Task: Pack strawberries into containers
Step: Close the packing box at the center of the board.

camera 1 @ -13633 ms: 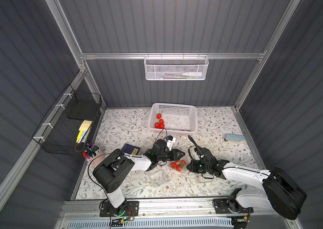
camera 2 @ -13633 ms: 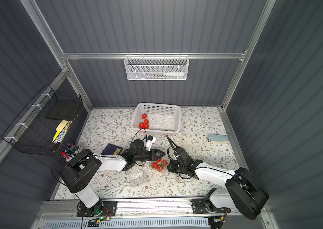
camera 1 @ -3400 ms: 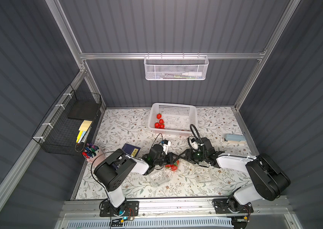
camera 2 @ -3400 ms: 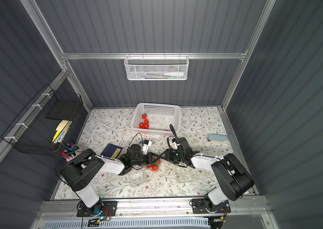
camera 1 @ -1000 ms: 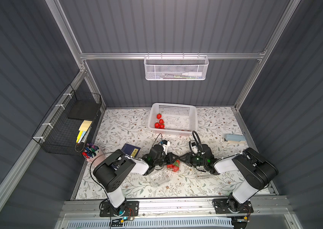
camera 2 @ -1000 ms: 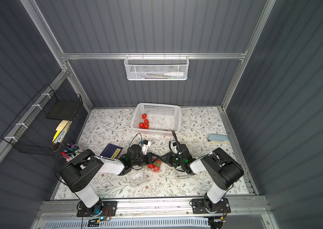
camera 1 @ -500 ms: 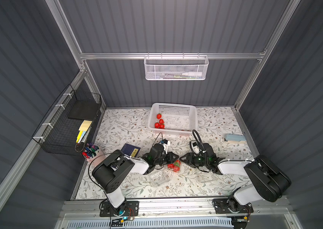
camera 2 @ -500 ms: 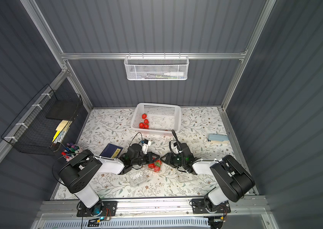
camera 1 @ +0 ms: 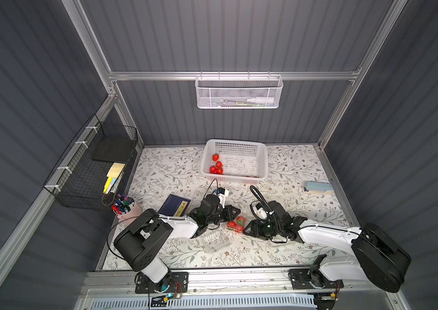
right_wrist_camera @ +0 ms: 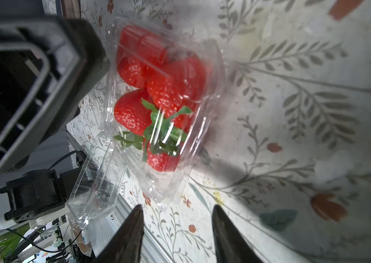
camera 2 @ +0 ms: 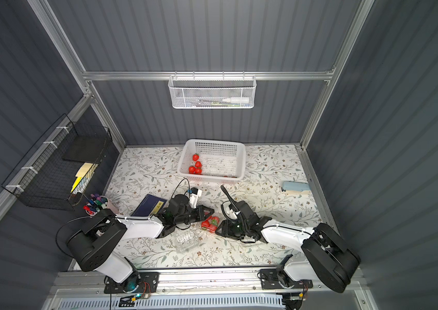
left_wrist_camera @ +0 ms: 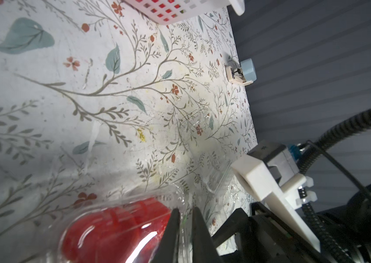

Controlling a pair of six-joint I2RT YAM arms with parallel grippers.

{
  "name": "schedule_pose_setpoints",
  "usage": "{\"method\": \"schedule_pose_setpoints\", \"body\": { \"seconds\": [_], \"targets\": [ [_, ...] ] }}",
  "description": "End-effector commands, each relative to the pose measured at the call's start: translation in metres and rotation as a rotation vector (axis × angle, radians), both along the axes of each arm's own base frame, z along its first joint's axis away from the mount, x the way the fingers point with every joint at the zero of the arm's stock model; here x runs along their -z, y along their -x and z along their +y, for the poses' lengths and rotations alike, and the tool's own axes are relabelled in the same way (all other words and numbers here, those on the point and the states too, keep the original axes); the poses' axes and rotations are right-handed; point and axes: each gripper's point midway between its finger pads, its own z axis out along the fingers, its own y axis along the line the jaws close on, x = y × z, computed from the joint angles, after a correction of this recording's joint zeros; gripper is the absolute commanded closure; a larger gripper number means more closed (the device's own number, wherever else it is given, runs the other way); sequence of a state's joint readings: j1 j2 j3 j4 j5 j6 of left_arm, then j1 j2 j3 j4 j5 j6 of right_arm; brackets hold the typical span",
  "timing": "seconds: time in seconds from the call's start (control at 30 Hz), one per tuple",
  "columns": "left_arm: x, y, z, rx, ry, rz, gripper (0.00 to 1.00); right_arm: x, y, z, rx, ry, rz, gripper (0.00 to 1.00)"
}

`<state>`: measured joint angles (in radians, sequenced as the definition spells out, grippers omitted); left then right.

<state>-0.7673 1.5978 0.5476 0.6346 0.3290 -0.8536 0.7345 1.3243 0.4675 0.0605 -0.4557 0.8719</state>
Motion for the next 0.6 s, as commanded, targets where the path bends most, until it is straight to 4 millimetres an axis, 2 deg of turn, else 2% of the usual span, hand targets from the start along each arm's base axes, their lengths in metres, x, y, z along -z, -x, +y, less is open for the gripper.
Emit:
{"method": "schedule_pose_setpoints", "body": {
  "seconds": [0.0,0.17,0.37,0.57],
  "targets": [
    [0.011,0.007,0.004,-0.002,-0.006,0.008,0.85,0.002,-0.003,0.003,0.020,-0.005,-0.006,0.50],
    [0.025,0.012,0.007,0.005,-0.008,0.031,0.86,0.007,-0.006,0.013,-0.002,-0.020,-0.017,0.50],
    [0.031,0.015,0.008,0.004,-0.009,0.045,0.87,0.012,-0.012,0.021,-0.021,-0.026,-0.033,0.57],
    [0.035,0.016,0.007,0.001,0.001,0.065,0.87,0.017,-0.021,0.013,0.016,0.000,-0.047,0.62]
  ]
}}
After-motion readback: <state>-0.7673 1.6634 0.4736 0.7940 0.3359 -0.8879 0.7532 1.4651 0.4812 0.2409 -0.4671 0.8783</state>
